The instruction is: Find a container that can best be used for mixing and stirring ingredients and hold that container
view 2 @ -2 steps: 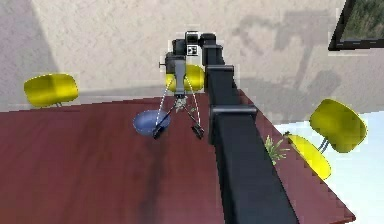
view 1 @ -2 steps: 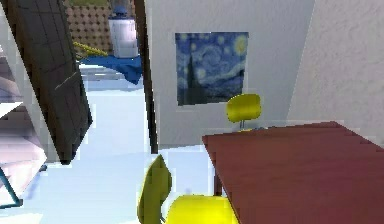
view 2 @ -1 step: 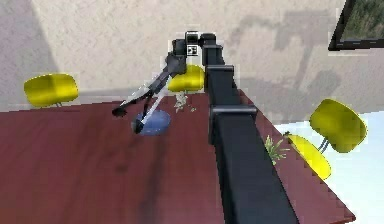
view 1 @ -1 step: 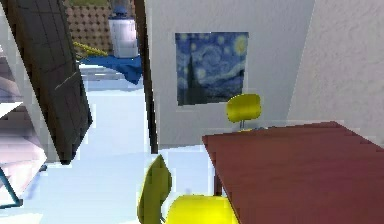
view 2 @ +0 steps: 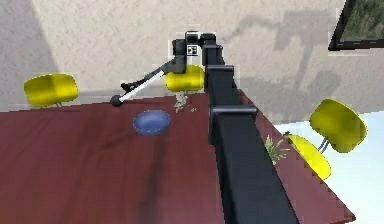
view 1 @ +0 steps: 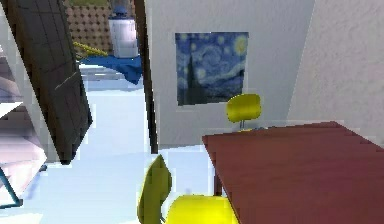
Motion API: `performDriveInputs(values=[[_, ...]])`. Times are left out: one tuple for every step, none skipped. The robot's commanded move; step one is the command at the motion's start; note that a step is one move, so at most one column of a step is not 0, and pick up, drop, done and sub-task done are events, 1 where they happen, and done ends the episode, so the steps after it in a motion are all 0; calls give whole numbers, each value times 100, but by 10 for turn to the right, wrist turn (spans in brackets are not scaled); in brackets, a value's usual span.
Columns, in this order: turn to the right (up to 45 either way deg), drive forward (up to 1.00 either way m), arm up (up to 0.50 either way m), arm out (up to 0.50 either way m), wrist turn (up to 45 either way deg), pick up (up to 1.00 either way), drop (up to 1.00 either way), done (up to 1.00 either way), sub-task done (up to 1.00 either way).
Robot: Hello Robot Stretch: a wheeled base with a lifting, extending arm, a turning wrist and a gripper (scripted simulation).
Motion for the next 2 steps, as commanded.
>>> performDriveInputs(values=[[0, 0, 0, 0, 210, 0, 0, 0, 0], [0, 0, -28, 0, 0, 0, 0, 0, 0]])
